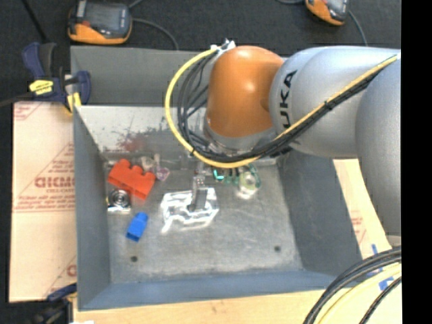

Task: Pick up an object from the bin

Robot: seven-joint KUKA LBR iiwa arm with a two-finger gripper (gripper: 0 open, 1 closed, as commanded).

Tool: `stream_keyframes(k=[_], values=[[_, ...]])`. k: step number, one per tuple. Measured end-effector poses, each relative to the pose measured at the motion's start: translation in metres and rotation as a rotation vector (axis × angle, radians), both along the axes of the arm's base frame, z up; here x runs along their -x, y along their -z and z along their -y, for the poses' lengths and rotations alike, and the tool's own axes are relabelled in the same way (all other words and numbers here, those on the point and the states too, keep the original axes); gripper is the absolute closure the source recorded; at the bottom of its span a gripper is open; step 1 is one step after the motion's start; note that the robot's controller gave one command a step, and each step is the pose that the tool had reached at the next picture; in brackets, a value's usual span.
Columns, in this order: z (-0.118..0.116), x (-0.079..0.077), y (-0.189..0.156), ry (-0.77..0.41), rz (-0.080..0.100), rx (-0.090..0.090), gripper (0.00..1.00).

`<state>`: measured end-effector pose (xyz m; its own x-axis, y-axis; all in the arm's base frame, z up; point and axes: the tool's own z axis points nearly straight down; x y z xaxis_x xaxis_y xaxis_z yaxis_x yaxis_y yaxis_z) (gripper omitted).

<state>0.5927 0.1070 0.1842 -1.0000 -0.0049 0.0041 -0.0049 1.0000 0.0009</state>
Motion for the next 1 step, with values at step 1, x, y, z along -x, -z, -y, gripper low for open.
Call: stream_keyframes(k=[1], values=[[0.0298, 0.0167, 0.1173, -0.124, 0.003, 0.002, 0.0]])
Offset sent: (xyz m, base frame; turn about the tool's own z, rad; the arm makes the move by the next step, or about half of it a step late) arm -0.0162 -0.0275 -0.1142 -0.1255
